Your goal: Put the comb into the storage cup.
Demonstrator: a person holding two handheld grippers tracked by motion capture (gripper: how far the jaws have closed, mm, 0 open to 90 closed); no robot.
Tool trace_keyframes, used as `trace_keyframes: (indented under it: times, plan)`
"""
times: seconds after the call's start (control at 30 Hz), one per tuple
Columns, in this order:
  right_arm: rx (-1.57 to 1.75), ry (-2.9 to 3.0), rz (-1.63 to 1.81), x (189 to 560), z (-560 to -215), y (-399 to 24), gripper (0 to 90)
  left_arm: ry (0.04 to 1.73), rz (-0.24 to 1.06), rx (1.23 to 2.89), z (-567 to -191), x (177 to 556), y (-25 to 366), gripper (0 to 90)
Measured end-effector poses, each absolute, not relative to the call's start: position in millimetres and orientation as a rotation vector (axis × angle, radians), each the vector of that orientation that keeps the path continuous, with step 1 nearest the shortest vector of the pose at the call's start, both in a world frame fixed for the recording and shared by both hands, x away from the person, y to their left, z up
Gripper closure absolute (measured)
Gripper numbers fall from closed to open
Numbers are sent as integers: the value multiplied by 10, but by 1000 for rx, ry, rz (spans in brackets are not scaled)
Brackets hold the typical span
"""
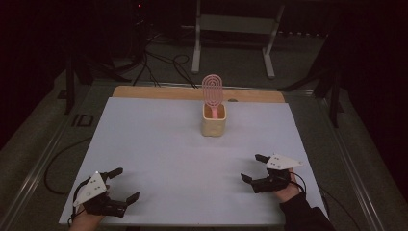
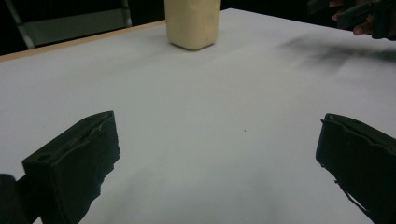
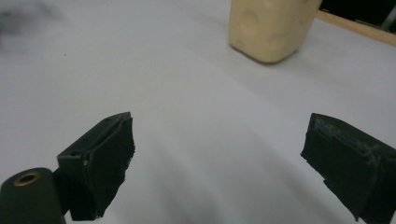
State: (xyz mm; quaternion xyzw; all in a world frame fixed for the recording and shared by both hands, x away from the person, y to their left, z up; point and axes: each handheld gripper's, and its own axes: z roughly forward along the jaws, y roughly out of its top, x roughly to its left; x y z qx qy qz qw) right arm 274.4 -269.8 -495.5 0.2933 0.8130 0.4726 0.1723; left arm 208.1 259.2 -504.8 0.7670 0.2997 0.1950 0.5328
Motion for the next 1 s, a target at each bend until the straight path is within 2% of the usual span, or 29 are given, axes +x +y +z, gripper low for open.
trace_keyframes:
  times: [0.57, 1.0]
  plan:
    - [971, 2240, 1326, 2458, -5075, -3000, 87, 715, 468, 1837, -5056, 2081, 2579, 0]
    - [978, 2210, 1323, 2509, -5114, -3041, 87, 708, 467, 1845, -5059, 2083, 2570, 0]
